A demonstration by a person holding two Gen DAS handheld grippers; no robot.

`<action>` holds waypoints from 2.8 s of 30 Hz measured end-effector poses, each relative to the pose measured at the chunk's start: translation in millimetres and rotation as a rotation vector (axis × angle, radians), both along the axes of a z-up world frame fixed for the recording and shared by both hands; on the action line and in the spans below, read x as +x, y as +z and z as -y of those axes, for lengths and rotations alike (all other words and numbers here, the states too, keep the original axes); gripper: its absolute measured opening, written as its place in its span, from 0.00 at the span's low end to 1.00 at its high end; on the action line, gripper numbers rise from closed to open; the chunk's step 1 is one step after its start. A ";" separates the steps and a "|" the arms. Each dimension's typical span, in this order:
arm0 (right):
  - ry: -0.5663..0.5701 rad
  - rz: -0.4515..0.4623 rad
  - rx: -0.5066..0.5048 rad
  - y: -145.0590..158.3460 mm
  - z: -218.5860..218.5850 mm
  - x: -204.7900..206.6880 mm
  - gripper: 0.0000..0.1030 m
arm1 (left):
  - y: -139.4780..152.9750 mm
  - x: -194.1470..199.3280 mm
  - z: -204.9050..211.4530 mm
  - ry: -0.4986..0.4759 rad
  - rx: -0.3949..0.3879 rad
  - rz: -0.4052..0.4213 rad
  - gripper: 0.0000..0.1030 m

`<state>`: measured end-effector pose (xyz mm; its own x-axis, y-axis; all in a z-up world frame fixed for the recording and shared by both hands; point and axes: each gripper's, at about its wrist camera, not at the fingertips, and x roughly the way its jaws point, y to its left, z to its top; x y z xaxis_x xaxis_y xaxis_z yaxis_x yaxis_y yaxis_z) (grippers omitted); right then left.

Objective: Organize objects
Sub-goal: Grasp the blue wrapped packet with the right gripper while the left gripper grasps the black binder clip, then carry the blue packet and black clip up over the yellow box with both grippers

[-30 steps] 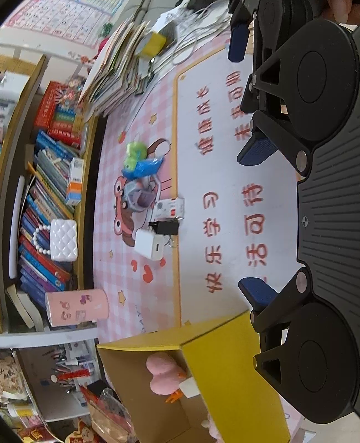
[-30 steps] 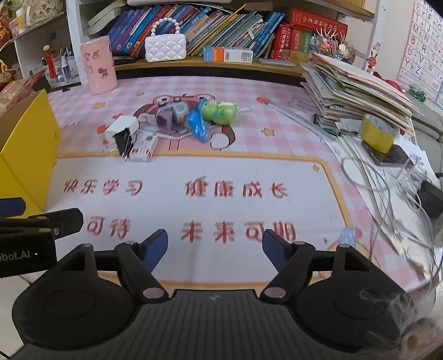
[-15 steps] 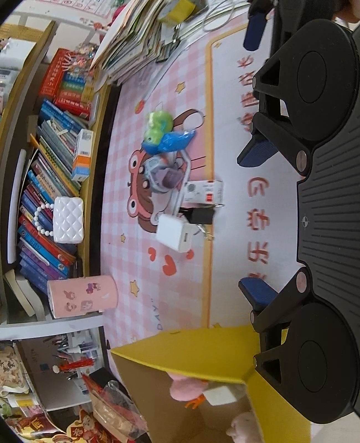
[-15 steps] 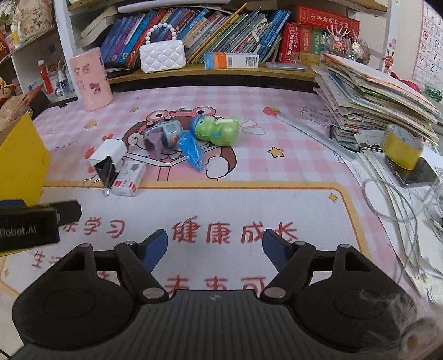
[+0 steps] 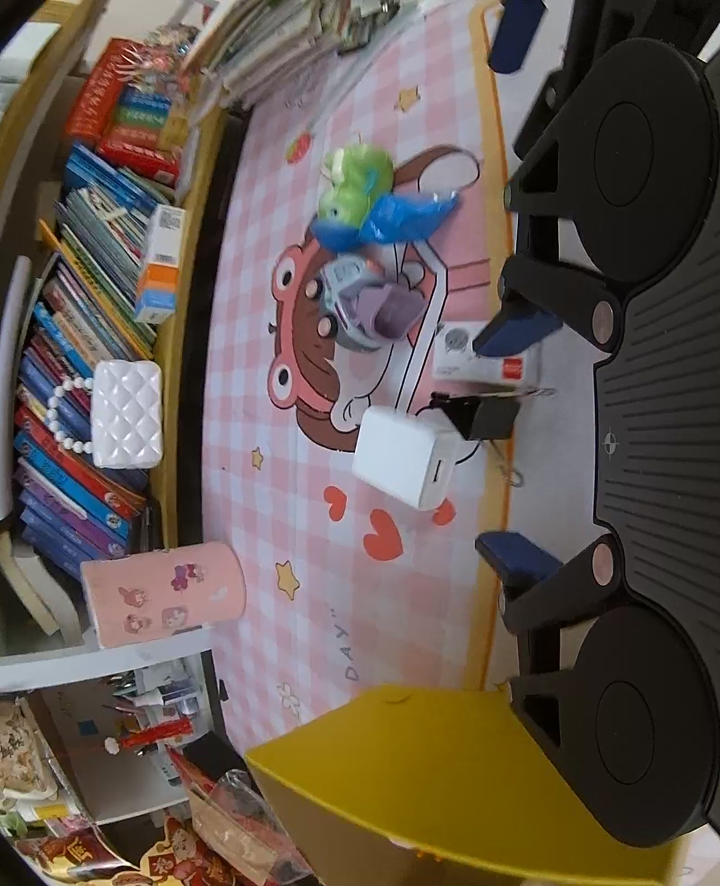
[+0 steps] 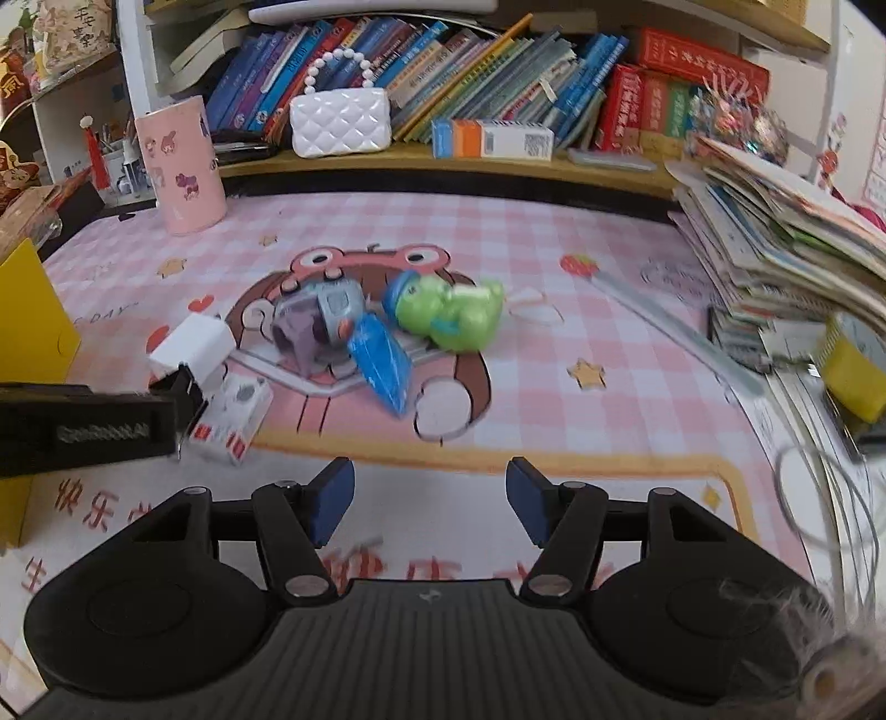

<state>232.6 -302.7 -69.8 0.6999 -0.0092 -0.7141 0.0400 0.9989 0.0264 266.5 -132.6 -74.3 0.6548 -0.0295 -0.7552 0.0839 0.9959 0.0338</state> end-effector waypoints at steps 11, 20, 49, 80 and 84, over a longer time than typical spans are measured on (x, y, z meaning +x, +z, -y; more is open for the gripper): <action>0.063 0.045 -0.022 -5.3 -2.0 36.0 0.59 | -17.4 22.5 5.0 -0.038 -0.020 0.020 0.27; 0.141 0.066 -0.090 -18.8 -15.4 68.5 0.56 | 2.7 10.3 -11.0 0.013 -0.134 0.036 0.17; 0.228 -0.069 0.100 22.7 -50.7 -43.2 0.25 | 46.9 -88.2 -51.3 0.004 -0.251 0.057 0.17; 0.351 -0.034 0.057 47.7 -207.5 -183.1 0.25 | 72.7 -233.7 -191.7 0.051 -0.298 0.157 0.17; 0.372 -0.028 0.063 49.0 -227.7 -192.2 0.25 | 75.3 -248.5 -212.2 0.074 -0.295 0.174 0.17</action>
<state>40.5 -75.0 -20.8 0.6271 0.2864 -0.7243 -0.3236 0.9417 0.0922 18.0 79.6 1.0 0.7812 -0.1775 -0.5985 0.0292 0.9681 -0.2489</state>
